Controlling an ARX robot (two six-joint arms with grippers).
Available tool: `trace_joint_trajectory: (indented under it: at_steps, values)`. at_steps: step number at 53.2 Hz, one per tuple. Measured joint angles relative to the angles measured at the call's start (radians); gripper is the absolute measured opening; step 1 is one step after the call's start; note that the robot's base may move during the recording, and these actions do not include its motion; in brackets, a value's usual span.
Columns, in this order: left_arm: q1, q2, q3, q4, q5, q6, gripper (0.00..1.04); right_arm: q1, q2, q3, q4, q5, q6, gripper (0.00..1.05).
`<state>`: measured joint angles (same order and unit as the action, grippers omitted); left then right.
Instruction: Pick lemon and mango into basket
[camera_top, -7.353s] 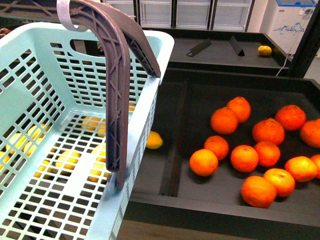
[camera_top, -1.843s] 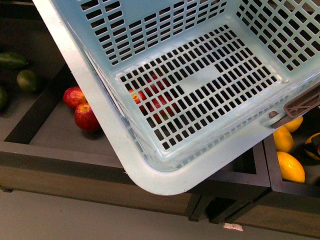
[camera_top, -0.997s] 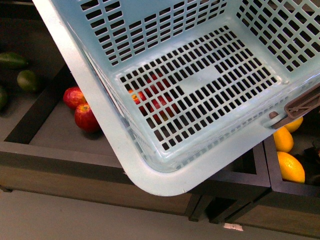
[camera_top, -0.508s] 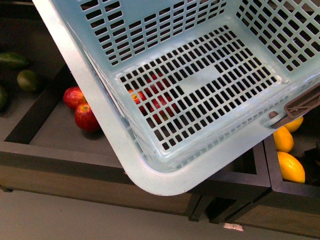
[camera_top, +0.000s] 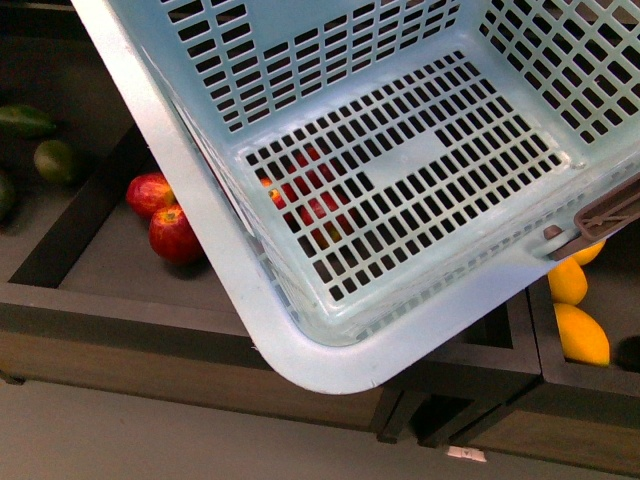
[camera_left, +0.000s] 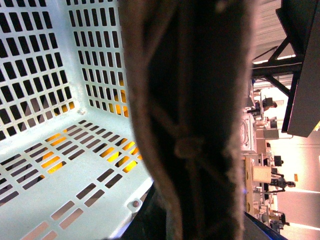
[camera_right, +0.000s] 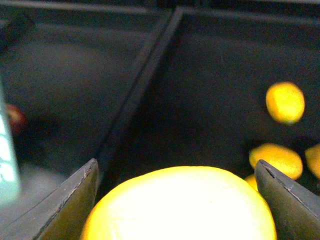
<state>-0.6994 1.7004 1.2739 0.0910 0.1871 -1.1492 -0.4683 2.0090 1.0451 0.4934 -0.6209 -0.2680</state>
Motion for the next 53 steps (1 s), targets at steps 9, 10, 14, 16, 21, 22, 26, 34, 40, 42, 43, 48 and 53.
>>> trace_joint_trajectory:
  at_steps: [9,10,14,16,21,22,26,34,40,42,43,48,53]
  values:
    - [0.000,0.000,0.000,0.000,-0.004,0.000,0.06,0.066,-0.208,-0.063,0.121,-0.044,0.166,0.84]
    - [0.000,0.000,0.000,0.000,-0.003,0.000,0.06,0.074,-0.228,-0.068,0.132,-0.045,0.177,0.84]
    - [0.000,0.000,0.000,0.000,-0.002,0.000,0.06,0.118,-0.312,-0.083,0.167,-0.048,0.241,0.84]
    - [0.000,0.000,0.000,0.000,-0.001,0.000,0.06,0.148,-0.353,-0.094,0.174,-0.053,0.258,0.84]
    - [0.000,0.000,0.000,0.000,-0.003,0.000,0.06,0.231,-0.420,-0.139,0.175,-0.054,0.276,0.84]
    - [0.000,0.000,0.000,0.000,-0.002,0.000,0.06,0.245,-0.426,-0.148,0.178,-0.053,0.278,0.84]
    - [0.000,0.000,0.000,0.000,-0.002,0.000,0.06,0.307,-0.451,-0.198,0.191,-0.052,0.280,0.84]
    - [0.000,0.000,0.000,0.000,-0.002,0.000,0.06,0.362,-0.450,-0.229,0.204,-0.044,0.272,0.84]
    - [0.000,0.000,0.000,0.000,-0.002,0.000,0.06,0.394,-0.431,-0.225,0.194,-0.021,0.263,0.84]
    - [0.000,0.000,0.000,0.000,-0.002,0.000,0.06,0.407,-0.413,-0.214,0.190,-0.006,0.260,0.84]
    - [0.000,0.000,0.000,0.000,-0.002,0.000,0.06,0.411,-0.404,-0.208,0.189,0.002,0.260,0.84]
    - [0.000,0.000,0.000,0.000,-0.002,0.000,0.06,0.424,-0.378,-0.187,0.183,0.021,0.256,0.91]
    - [0.000,0.000,0.000,0.000,-0.002,0.000,0.06,0.429,-0.370,-0.179,0.183,0.031,0.261,0.97]
